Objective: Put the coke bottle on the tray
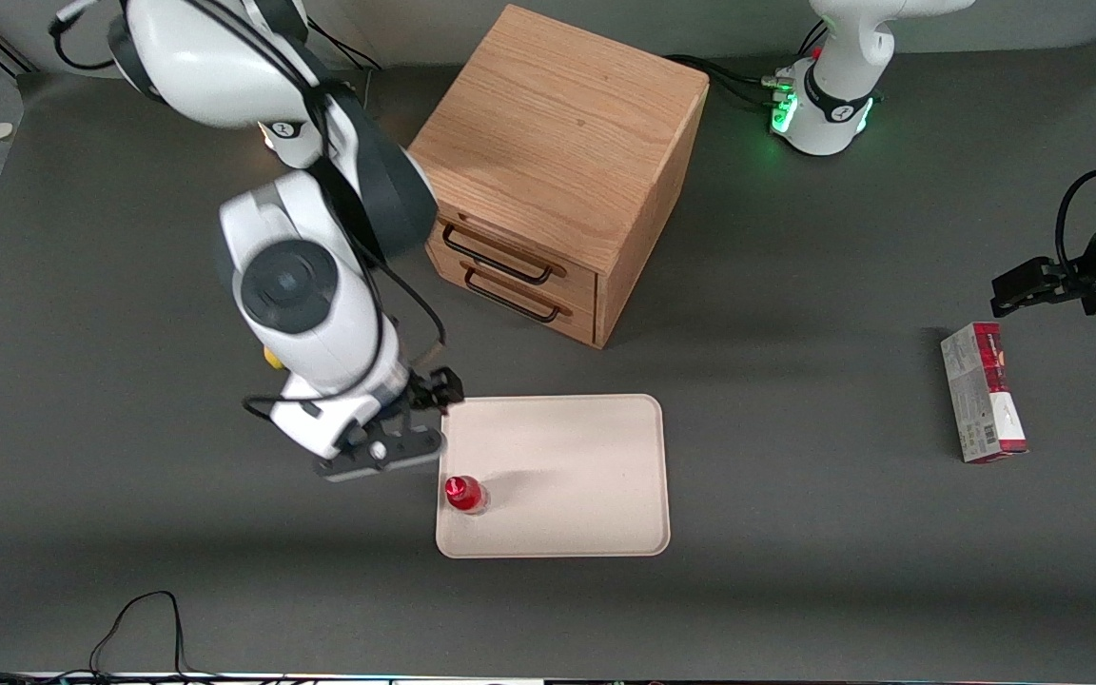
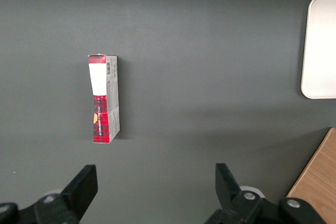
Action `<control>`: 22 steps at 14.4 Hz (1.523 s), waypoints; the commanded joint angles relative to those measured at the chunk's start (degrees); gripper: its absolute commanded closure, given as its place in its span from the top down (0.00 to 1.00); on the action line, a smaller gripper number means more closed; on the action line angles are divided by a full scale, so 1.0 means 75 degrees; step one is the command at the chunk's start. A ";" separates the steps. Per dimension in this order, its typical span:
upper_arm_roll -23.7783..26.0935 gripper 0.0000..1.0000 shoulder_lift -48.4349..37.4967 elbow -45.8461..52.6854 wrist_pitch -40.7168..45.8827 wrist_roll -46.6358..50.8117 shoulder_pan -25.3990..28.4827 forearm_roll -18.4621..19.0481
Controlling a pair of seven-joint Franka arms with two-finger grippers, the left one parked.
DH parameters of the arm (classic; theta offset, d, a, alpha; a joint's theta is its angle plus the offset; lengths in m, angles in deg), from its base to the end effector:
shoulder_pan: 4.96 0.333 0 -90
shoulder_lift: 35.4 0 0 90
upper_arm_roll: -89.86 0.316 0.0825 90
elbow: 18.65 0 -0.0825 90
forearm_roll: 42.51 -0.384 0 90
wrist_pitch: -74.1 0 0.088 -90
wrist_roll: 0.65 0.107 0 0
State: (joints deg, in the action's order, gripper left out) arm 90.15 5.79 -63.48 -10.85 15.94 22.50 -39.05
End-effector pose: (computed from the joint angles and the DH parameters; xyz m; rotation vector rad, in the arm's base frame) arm 0.6531 0.3341 0.5170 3.0682 0.2905 0.0064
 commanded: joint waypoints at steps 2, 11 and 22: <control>-0.0027 1.00 -0.1257 -0.0955 0.0744 -0.0744 -0.0589 0.0067; 0.0008 1.00 -0.4669 -0.5494 -0.0978 -0.1754 -0.3074 -0.0437; -0.0812 1.00 -0.4976 -0.5566 -0.0557 -0.2226 -0.3111 -0.0378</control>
State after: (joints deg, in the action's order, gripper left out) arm 83.84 -29.72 -103.86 -15.65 -2.63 -1.39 -41.42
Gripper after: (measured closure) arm 0.000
